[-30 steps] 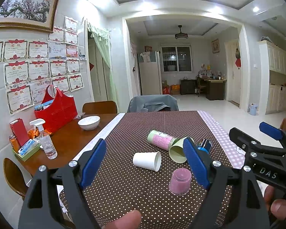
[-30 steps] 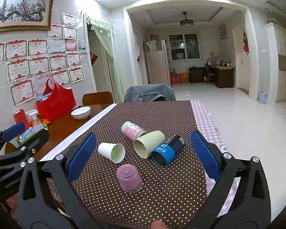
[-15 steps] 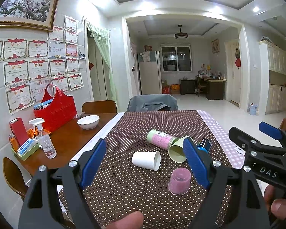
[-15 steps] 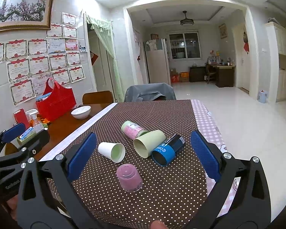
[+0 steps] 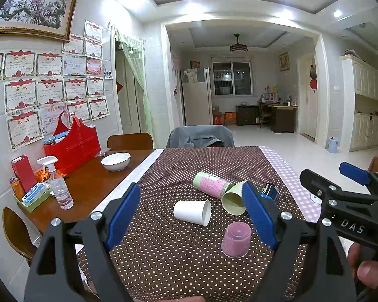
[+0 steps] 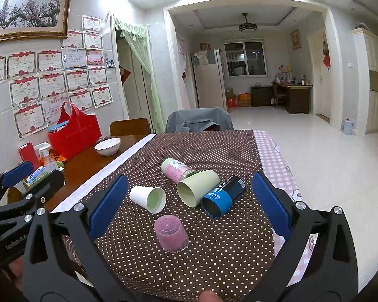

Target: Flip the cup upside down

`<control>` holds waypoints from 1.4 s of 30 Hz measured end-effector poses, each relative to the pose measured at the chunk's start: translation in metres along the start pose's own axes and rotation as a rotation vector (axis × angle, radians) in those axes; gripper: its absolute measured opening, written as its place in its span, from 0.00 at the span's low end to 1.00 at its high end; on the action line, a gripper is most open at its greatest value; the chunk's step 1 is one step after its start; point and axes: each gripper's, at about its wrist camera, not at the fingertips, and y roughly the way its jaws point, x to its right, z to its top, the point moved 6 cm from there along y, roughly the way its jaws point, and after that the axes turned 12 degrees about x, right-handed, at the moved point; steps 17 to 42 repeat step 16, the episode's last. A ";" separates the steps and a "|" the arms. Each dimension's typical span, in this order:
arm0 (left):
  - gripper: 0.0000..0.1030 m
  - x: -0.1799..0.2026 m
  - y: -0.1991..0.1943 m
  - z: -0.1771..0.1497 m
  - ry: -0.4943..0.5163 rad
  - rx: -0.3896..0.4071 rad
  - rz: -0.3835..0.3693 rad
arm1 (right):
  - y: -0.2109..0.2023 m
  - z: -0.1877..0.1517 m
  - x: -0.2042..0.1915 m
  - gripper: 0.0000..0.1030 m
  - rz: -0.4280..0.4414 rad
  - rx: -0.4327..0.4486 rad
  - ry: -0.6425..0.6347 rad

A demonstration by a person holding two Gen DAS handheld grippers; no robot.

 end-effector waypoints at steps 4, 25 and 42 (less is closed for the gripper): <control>0.79 0.001 -0.001 0.002 -0.003 0.011 -0.004 | -0.001 -0.001 0.000 0.94 0.002 -0.003 0.001; 0.79 -0.006 0.005 0.000 -0.013 -0.014 0.027 | 0.002 -0.003 -0.002 0.94 0.010 -0.012 0.006; 0.79 -0.006 0.005 0.000 -0.013 -0.014 0.027 | 0.002 -0.003 -0.002 0.94 0.010 -0.012 0.006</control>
